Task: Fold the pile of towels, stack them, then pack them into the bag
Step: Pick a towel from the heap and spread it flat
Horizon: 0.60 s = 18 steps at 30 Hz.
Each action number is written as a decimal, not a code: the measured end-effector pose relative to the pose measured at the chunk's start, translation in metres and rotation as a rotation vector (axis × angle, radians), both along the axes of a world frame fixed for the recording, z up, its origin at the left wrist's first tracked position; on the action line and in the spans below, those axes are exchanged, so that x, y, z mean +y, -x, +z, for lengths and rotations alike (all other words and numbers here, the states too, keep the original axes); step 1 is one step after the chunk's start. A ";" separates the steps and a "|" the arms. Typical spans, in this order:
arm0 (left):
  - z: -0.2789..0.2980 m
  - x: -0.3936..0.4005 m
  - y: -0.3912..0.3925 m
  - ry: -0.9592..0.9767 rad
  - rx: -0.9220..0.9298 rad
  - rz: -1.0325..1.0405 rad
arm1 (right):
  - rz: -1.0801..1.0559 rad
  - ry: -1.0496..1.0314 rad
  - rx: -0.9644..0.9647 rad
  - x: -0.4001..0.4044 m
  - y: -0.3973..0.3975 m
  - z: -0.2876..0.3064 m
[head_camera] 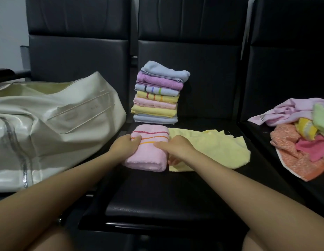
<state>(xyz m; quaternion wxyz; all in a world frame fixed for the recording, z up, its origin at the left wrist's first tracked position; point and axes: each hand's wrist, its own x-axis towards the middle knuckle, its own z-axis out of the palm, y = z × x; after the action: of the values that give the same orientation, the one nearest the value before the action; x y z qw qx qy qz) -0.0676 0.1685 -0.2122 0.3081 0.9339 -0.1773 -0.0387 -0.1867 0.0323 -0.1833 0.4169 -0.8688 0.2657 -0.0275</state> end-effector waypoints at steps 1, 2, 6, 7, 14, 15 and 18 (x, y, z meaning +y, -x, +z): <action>-0.003 0.000 0.001 0.023 -0.030 0.002 | 0.003 0.017 0.017 0.001 -0.001 0.001; -0.006 0.000 0.002 0.047 -0.054 0.002 | 0.000 0.020 0.026 0.001 -0.002 0.002; -0.009 0.004 0.004 0.102 -0.082 0.006 | -0.033 -0.277 -0.072 0.005 0.000 0.006; -0.007 0.005 0.006 0.121 -0.084 0.004 | -0.036 -0.351 -0.095 0.006 0.000 0.007; 0.001 -0.003 0.017 0.317 -0.034 -0.019 | -0.034 -0.311 -0.007 0.009 0.001 0.010; 0.004 -0.004 0.019 0.350 -0.029 -0.017 | -0.041 -0.365 -0.017 0.008 0.003 0.010; 0.020 -0.005 0.026 0.466 -0.064 -0.047 | -0.050 -0.693 -0.094 0.003 0.009 0.011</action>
<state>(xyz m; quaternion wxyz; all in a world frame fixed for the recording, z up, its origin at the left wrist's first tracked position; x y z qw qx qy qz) -0.0935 0.1632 -0.1922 0.5084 0.8340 -0.2129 0.0258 -0.1958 0.0357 -0.1722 0.6979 -0.6668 0.2611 0.0139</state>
